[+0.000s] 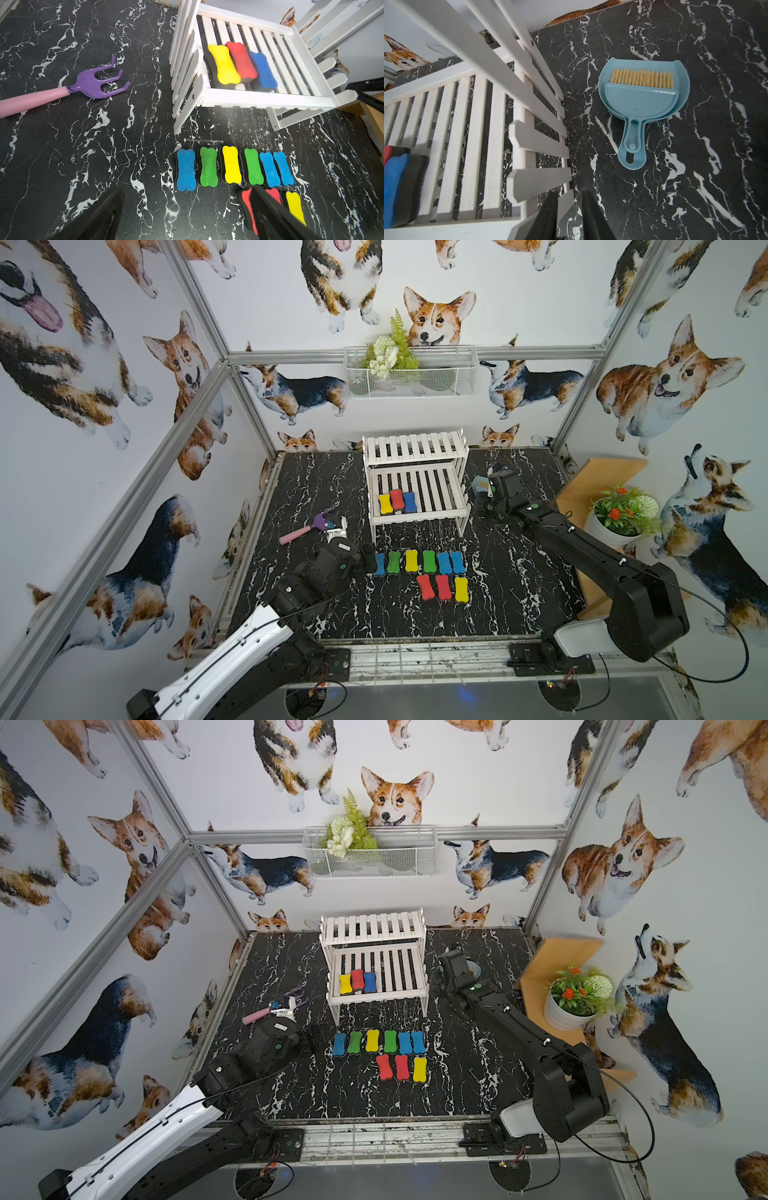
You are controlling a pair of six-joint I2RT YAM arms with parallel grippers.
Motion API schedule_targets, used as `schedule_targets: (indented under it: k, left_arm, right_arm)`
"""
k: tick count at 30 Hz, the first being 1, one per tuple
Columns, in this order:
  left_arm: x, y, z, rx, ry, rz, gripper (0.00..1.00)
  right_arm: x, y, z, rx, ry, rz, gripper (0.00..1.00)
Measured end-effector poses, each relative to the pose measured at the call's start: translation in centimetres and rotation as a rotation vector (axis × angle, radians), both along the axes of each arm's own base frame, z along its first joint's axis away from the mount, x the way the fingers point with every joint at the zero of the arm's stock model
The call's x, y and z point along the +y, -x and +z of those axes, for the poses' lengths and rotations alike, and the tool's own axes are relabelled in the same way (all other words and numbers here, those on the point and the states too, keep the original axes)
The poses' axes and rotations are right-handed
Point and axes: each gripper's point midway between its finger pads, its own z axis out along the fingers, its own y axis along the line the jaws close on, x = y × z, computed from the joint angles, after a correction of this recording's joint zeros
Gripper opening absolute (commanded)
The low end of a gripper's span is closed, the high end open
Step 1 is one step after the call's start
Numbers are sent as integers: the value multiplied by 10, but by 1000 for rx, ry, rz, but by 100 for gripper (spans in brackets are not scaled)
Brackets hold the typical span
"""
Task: Remove the whiteboard erasers from the shelf
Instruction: Adjust the shelf at the center of the board.
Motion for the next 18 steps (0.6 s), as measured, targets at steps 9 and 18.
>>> schedule_targets:
  k: [9,18]
  left_arm:
    - [-6,-6,15,-22,20,-6,99]
    - [-17,-12,20,-14,28,-33,99]
  right_arm:
    - [22,10,-3,4,-59,62,25]
    - [39,16,6,-23,-82,108,30]
